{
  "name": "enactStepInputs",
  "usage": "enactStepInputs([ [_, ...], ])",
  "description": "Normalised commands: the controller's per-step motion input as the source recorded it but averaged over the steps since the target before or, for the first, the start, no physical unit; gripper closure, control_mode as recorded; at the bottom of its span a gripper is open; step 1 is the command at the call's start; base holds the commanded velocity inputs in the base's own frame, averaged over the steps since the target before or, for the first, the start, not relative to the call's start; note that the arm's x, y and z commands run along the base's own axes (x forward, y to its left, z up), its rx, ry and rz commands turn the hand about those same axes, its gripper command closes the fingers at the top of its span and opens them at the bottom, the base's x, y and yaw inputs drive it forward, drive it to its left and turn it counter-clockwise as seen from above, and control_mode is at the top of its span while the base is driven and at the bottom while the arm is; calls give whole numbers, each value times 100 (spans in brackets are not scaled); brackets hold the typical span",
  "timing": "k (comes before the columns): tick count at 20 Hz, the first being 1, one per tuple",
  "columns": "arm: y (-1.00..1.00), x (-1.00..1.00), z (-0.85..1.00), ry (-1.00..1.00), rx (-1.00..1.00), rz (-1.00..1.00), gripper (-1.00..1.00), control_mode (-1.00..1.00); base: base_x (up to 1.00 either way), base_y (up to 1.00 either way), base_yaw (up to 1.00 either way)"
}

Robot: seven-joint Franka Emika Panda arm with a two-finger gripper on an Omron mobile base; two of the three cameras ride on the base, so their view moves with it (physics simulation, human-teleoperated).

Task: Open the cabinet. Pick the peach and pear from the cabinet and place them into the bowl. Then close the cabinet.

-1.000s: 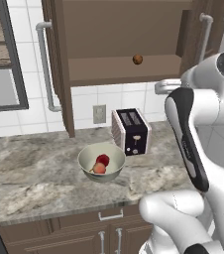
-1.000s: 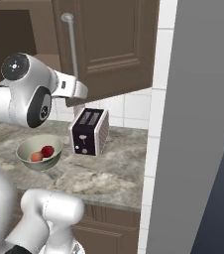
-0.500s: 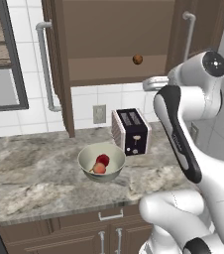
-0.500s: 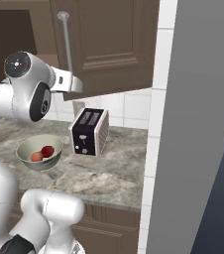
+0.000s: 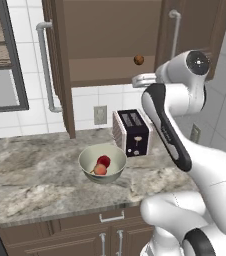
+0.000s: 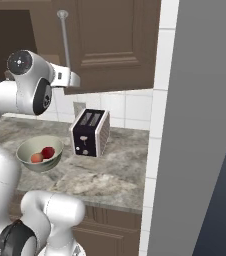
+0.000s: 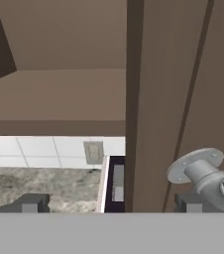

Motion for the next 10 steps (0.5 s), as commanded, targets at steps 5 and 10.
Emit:
enactStepInputs([
  [5, 0, 50, 0, 0, 0, 2, -100, -100, 0, 0, 0],
  [10, 0, 49, -1, 0, 0, 1, -100, -100, 0, 0, 0],
])
